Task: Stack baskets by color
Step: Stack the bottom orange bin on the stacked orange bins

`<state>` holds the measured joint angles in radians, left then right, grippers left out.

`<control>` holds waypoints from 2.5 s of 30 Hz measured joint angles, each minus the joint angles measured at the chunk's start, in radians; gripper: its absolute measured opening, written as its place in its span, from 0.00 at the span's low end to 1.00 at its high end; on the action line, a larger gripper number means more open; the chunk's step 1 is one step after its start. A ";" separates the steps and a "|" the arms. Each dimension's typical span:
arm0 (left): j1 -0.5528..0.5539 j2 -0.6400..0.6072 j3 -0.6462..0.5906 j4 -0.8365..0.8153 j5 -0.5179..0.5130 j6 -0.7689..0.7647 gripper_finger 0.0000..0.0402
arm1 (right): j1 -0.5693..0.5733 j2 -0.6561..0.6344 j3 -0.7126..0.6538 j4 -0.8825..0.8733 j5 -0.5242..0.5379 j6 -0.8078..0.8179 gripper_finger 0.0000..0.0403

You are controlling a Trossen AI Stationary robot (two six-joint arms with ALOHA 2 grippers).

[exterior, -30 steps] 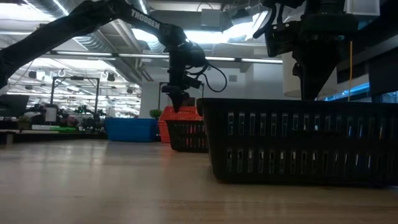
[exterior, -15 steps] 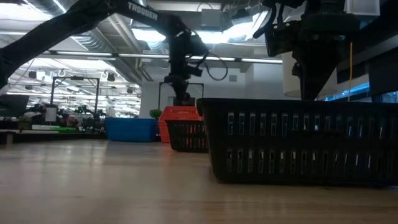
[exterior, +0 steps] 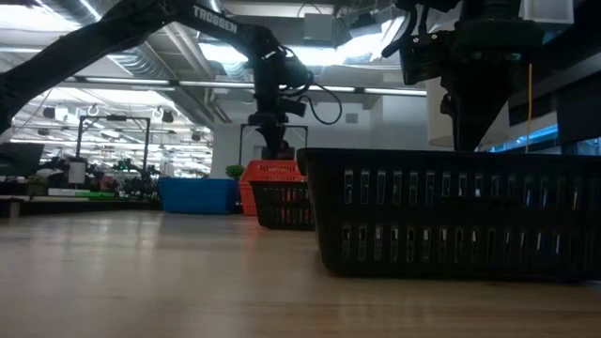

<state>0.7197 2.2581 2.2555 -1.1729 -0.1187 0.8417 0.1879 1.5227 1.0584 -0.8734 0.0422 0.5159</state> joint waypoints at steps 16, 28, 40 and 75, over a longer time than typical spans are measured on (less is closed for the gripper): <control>0.018 0.000 -0.024 0.056 -0.012 -0.002 0.23 | 0.043 0.000 0.000 0.001 0.000 0.001 0.28; 0.021 0.027 -0.025 0.070 -0.021 -0.021 0.24 | 0.055 0.000 0.000 0.002 0.016 0.005 0.28; 0.028 0.028 -0.025 0.063 -0.021 -0.017 0.05 | 0.055 0.000 0.000 0.002 0.017 0.006 0.28; 0.072 0.013 0.071 -0.111 0.137 -0.039 0.00 | 0.055 0.000 0.000 0.011 0.018 0.003 0.28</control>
<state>0.7918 2.2710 2.3260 -1.2841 0.0179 0.8027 0.2427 1.5227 1.0580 -0.8627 0.0597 0.5194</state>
